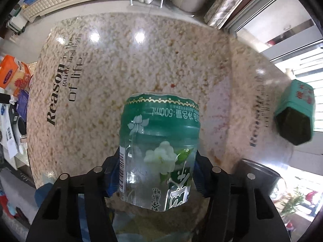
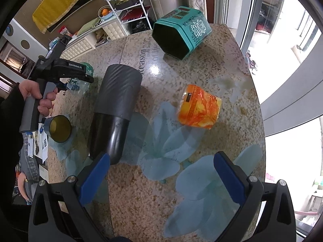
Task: Flip cup upright
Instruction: 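Lift the cup with the left tool and turn it, then set the cup on the table and open the left tool, then move the right tool to the cup and close on its body, then lift the cup with the right tool and rotate its open mouth upward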
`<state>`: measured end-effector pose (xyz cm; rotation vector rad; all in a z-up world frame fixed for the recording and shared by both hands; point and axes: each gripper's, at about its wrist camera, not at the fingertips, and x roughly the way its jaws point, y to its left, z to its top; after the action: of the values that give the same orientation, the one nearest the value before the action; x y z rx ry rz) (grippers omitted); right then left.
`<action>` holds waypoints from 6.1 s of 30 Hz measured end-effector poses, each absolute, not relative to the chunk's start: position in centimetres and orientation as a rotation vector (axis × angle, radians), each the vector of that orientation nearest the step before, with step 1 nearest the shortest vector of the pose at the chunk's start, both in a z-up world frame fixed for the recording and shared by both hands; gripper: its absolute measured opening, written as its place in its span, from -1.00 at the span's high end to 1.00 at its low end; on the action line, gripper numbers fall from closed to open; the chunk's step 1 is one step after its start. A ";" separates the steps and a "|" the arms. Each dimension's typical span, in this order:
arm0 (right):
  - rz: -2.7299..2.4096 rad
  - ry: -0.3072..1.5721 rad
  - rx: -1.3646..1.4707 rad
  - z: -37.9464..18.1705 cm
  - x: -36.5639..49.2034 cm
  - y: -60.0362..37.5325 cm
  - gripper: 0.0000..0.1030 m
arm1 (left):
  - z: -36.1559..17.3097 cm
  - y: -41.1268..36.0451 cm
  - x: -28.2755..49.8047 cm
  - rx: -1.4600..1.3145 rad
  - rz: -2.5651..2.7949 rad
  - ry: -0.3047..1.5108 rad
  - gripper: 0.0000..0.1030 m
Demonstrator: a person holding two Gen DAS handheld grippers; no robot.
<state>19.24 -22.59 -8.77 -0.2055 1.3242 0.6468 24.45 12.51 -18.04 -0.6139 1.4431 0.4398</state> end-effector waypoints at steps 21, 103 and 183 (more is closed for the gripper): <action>0.566 1.213 -0.141 -5.2 11.8 -23.3 -1.00 | -5.0 6.2 14.3 -0.315 0.162 1.260 -0.21; 0.641 1.198 -0.449 -6.6 4.3 -24.7 -1.00 | -12.3 -6.0 -3.3 0.062 -0.174 1.288 -1.00; 1.401 0.931 -0.868 -10.8 3.4 -13.0 -0.18 | -14.9 -0.2 -12.5 -0.489 0.209 1.280 -1.00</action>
<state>3.44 -12.97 -10.76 -0.8681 0.9306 1.4011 -12.46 -0.17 -14.92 -0.4885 1.2796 0.2094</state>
